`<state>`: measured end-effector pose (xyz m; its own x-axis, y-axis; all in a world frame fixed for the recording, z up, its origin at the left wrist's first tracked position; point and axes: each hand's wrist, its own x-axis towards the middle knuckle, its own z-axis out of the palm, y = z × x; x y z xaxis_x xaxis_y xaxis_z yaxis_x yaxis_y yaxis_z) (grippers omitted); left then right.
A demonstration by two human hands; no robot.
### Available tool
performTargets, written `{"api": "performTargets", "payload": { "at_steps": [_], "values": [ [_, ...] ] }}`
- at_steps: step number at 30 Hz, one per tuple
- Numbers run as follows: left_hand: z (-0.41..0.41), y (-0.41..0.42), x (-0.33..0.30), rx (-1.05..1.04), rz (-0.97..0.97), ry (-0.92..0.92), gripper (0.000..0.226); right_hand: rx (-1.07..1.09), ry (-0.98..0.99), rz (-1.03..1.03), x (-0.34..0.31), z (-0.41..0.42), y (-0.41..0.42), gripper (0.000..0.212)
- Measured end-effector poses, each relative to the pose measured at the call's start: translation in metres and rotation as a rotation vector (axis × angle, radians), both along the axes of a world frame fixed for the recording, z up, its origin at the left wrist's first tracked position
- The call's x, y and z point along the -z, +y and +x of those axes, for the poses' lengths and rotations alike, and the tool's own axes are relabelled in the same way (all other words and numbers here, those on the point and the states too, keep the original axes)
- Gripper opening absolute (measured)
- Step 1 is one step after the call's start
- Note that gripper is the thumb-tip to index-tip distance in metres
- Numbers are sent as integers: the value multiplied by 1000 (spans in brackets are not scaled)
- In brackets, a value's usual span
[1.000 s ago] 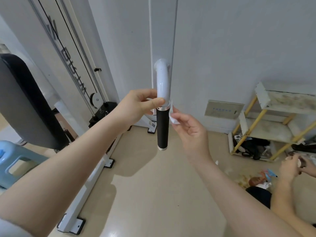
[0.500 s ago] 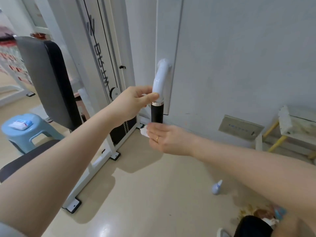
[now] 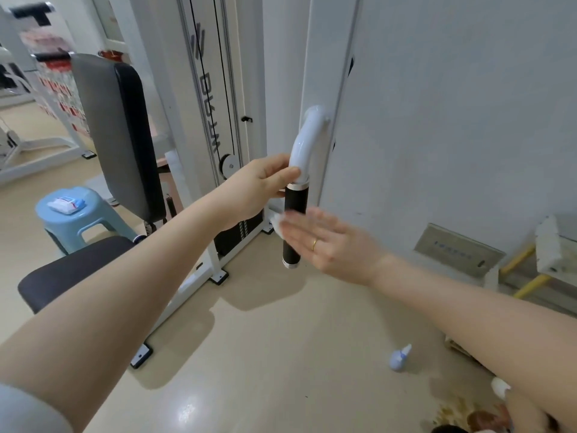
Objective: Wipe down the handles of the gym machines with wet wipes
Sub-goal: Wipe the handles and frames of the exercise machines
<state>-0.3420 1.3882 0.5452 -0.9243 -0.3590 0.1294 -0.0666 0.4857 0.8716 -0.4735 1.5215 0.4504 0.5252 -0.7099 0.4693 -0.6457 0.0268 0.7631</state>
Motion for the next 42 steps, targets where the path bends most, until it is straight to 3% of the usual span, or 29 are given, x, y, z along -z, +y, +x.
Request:
{"api": "performTargets", "payload": {
  "at_steps": [3, 7, 12, 14, 16, 17, 20, 21, 22, 24, 26, 29, 33, 35, 39, 42],
  "values": [
    [0, -1, 0, -6, -62, -1, 18, -30, 5, 82, 6, 0, -1, 33],
    [2, -3, 3, -36, -132, -5, 24, -42, -91, -37, 3, -1, -7, 30],
    [3, -6, 2, -57, -238, -19, 17, -89, -54, 162, 26, -6, -3, 36],
    [3, -6, 2, -68, -282, -13, 15, -108, -193, 82, 20, -9, -1, 38],
    [4, -6, 3, -80, -291, -2, 17, -33, -522, -21, 21, -4, 6, 44],
    [4, -7, 3, -86, -293, -1, 19, 41, -845, -63, 22, 3, 9, 46],
    [3, -9, 1, -85, -319, -32, 18, 179, -2079, -272, -7, 24, -7, 35],
    [2, -10, 0, -78, -333, -41, 16, 93, -2302, -308, -18, 28, -17, 32],
    [2, -10, -1, -73, -341, -44, 14, 1, -2361, -316, -25, 33, -23, 32],
    [3, -11, -1, -74, -341, -44, 11, -69, -2310, -277, -24, 50, -30, 36],
    [5, -11, 0, -79, -334, -36, 12, 48, -2216, -259, 2, 63, -30, 35],
    [7, -11, 2, -110, -334, -13, 13, 271, -2244, -242, 23, 76, -32, 34],
    [8, -15, 0, -138, -367, 5, 16, -13, -2167, -448, -17, 77, -47, 36],
    [10, -19, -1, -150, -375, -3, 17, -30, -2113, -403, -13, 88, -43, 37],
    [14, -24, 0, -153, -365, 5, 14, 111, -2188, -82, 18, 106, -36, 31],
    [16, -25, 0, -150, -369, 9, 13, -94, -2227, -228, 2, 96, -41, 27]
  ]
}}
